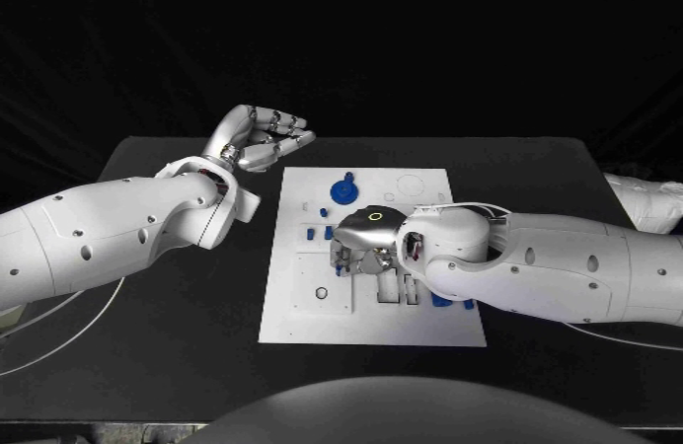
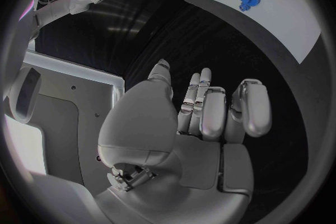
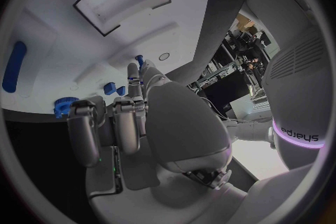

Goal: Assemble the parts on the task board

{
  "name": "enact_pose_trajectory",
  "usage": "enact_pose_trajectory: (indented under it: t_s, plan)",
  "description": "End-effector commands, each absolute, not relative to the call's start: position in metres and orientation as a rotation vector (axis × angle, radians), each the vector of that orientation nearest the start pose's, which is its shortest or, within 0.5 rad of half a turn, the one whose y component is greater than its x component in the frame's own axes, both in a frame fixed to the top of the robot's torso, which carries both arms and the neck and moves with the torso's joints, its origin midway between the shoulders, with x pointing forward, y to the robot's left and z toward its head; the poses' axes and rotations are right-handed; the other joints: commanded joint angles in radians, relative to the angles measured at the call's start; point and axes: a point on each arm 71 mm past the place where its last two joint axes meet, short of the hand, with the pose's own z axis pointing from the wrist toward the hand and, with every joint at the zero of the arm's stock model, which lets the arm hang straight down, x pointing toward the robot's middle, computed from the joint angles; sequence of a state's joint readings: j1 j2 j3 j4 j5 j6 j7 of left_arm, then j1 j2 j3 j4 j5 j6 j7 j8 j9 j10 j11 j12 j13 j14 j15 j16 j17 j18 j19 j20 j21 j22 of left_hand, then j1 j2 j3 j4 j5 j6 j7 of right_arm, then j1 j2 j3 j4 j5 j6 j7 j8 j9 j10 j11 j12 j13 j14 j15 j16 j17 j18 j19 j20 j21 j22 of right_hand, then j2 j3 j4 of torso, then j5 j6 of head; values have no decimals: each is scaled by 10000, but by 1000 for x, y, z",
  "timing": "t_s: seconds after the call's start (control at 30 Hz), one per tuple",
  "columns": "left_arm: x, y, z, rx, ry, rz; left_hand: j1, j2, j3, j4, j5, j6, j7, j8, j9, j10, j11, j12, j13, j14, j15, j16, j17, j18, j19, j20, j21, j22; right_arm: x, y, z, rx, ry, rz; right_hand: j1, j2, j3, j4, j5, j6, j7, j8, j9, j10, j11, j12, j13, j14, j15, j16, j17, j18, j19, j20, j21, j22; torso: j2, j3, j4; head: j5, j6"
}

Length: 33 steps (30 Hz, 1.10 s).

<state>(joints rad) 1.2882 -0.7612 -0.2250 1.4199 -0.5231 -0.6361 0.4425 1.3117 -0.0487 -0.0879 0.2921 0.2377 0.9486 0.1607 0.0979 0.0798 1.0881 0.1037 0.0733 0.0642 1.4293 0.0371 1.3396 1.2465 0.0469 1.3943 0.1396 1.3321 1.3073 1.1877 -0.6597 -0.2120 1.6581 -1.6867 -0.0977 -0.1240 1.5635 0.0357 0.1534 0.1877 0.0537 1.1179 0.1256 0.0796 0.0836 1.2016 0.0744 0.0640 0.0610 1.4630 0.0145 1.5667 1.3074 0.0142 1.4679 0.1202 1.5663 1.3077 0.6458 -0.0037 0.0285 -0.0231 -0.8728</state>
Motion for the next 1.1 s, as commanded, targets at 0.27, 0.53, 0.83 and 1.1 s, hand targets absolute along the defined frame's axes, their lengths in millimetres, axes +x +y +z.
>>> enact_pose_trajectory:
  t_s: [0.27,0.53,0.83,1.1]
  plan:
    - [499,202,-185,-4587,13578,-11589,13,92,61,-3,-2,-16,35,-36,-15,-19,34,-49,4,58,-19,-6,-16,104,15,14,-17,1756,399,-73,-248,-7507,18788,7497,-164,-342,47,57,42,-282,6,-163,-66,-425,94,-52,-18,1078,103,41,2634,-142,1029,129,45,2631,-4,2,-10,37,2]
    - [499,202,-185,-4582,13582,-11595,31,115,64,-3,3,-17,35,-41,-16,-22,35,-50,5,61,-19,-7,-17,106,13,14,-27,1754,399,-73,-250,-7540,18907,7385,-439,-710,-68,97,7,-839,253,-183,-167,-1046,377,-30,-4,1078,348,41,2634,-142,1029,314,45,2631,4,2,-1,33,2]
    - [500,201,-185,-4569,13580,-11611,31,115,64,-3,3,-17,35,-41,-16,-22,35,-50,5,61,-19,-7,-17,106,13,14,-27,1754,402,-77,-245,-6780,18366,7660,-1200,-1054,-600,196,-54,-2194,559,-187,-193,-1979,597,-16,12,1078,528,41,2634,-142,1029,518,45,2631,12,-2,-6,47,2]
    - [500,200,-185,-4550,13583,-11635,40,124,62,-3,6,-18,36,-45,-17,-24,36,-50,5,61,-18,-9,-20,105,15,14,-28,1755,409,-101,-221,-3440,17406,9110,-1330,-979,-668,238,-55,-2148,696,-100,-140,-2010,684,39,32,1078,599,41,2634,-142,1029,582,45,2631,2,7,-18,-4,2]
